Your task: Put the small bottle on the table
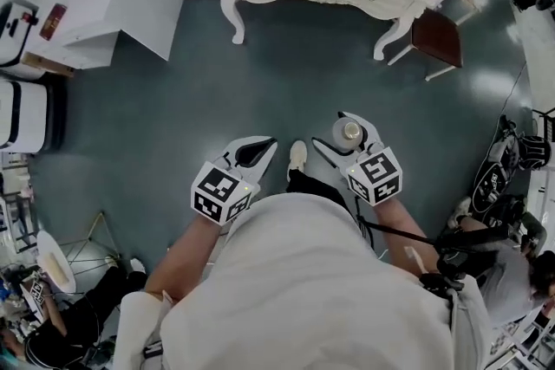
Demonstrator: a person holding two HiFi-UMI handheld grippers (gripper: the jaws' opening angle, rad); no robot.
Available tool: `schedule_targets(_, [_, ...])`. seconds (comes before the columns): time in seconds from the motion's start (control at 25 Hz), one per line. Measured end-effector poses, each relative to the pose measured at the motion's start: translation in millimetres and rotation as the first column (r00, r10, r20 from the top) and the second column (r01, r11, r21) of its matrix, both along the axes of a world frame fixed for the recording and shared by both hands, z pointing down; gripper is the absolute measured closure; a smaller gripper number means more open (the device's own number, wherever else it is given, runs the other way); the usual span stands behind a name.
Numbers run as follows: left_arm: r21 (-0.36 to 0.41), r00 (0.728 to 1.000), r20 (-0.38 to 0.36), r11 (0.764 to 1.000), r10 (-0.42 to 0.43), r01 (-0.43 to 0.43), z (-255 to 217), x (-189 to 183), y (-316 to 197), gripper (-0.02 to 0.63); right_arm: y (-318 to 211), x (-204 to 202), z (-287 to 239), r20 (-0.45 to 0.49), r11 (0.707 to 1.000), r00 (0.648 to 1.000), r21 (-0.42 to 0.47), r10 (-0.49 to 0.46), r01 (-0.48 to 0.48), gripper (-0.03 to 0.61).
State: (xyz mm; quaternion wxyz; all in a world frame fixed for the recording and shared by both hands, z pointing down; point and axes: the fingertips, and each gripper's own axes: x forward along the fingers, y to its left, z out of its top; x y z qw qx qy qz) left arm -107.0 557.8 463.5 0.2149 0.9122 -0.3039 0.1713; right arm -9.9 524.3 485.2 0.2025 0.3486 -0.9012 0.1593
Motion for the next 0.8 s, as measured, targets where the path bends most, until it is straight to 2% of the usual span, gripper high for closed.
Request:
schedule_targets(0.12, [0.020, 0.999, 0.038, 1.000, 0.008, -0.009, -11.5, 25.9, -49.4, 0.611, -48.7, 19.9, -11.5, 0.014, 1.000, 1.000, 0.021, -0.014, 0.014, 0.238])
schedule_targets(0.28, [0.061, 0.999, 0.034, 0.998, -0.013, 0.011, -26.2, 53.5, -102.7, 0.611, -99.1, 41.5, -18.4, 0.003, 0.998, 1.000, 0.048, -0.028, 0.028, 0.238])
schedule_targets(0.44, [0.047, 0.999, 0.032, 0.999, -0.004, 0.003, -26.4, 66.1, -152.1, 0.611, -144.5, 51.3, -9.2, 0.003, 1.000, 1.000, 0.021, -0.011, 0.011, 0.238])
schedule_targets(0.8, [0.022, 0.999, 0.036, 0.999, 0.027, -0.028, -17.1, 77.9, -226.9, 0.612, -207.6, 70.8, -1.1, 0.003, 0.999, 0.999, 0.004, 0.039, -0.039, 0.238])
